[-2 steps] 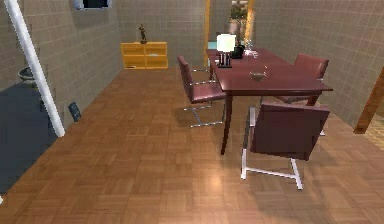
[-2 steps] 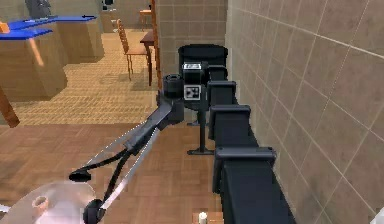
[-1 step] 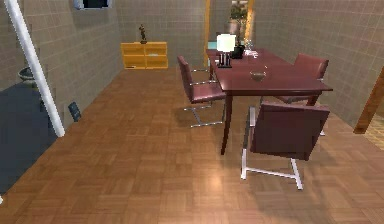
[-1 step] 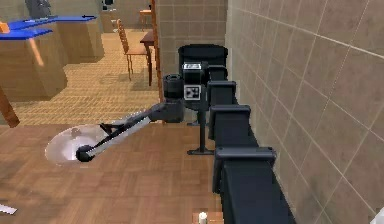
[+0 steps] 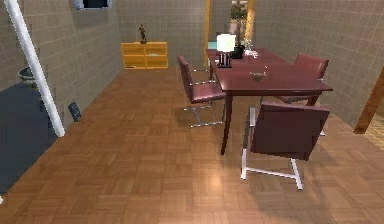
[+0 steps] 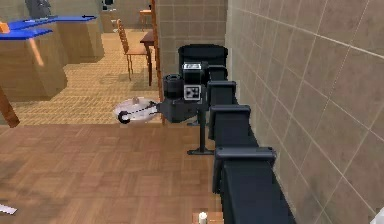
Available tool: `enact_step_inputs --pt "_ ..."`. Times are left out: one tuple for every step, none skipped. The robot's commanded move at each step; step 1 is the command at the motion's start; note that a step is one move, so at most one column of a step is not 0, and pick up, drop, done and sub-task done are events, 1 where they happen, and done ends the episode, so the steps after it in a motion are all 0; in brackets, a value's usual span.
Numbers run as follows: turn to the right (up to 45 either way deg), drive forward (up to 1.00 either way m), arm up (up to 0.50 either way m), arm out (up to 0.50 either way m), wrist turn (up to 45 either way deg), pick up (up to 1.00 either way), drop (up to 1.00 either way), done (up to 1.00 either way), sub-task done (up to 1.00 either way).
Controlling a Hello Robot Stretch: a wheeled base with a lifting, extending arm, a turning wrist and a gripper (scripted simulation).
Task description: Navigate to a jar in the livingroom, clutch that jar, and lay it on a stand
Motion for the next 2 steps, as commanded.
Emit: enact_step_inputs --pt "0.0 0.0 0.0 0.0 45.0 0.0 0.0 0.0 0.0" --pt "0.0 0.0 0.0 0.0 45.0 0.0 0.0 0.0 0.0"
